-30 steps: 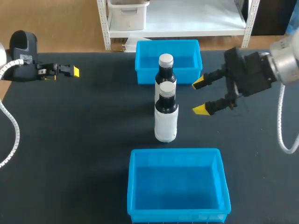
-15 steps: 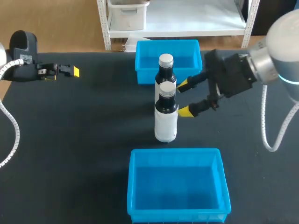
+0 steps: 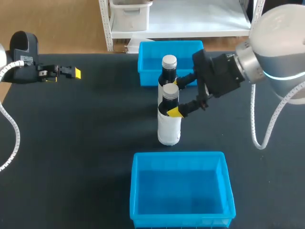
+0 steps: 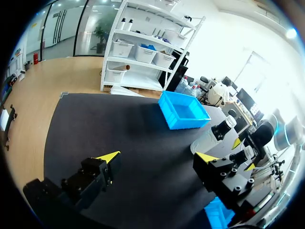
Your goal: Pick up the bottle, and place it in the far bin if it is heavy, or in the near bin if it is light.
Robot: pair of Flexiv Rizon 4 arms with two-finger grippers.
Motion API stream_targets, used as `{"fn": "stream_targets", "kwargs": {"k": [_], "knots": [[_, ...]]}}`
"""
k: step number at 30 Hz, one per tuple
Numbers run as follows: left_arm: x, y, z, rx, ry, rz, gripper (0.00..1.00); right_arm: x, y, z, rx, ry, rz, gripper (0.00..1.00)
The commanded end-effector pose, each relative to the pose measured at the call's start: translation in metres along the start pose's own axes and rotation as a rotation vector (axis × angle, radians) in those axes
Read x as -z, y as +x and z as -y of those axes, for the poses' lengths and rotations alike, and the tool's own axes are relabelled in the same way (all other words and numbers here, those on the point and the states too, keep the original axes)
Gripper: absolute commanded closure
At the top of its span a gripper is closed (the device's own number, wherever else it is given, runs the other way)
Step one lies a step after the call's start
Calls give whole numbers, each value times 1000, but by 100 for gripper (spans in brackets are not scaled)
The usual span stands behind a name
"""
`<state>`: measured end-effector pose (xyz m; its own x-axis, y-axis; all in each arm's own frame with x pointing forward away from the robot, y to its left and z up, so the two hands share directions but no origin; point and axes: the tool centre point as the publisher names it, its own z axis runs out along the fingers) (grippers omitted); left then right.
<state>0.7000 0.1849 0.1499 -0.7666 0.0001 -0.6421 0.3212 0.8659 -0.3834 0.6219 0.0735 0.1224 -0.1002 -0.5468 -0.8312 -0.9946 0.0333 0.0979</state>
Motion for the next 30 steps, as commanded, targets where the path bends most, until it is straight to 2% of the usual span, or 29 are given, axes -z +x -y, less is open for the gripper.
{"fn": "stream_targets", "kwargs": {"k": [1, 16, 17, 18, 22, 26, 29, 30], "knots": [[0, 0, 0, 0, 0, 0, 0, -5, 0, 1, -1, -8, 2, 0], [0, 0, 0, 0, 0, 0, 0, -11, -2, 4, -9, -16, 18, 0], [0, 0, 0, 0, 0, 0, 0, -11, -2, 4, -8, -15, 19, 14], [0, 0, 0, 0, 0, 0, 0, -11, -2, 4, -7, -15, 19, 19], [0, 0, 0, 0, 0, 0, 0, -11, -3, 4, -5, -16, 22, 15], [0, 0, 0, 0, 0, 0, 0, -11, -3, 3, -4, -19, 23, 15], [0, 0, 0, 0, 0, 0, 0, -12, -3, 3, -4, -20, 23, 20], [0, 0, 0, 0, 0, 0, 0, -12, -3, 2, -4, -20, 23, 25]]}}
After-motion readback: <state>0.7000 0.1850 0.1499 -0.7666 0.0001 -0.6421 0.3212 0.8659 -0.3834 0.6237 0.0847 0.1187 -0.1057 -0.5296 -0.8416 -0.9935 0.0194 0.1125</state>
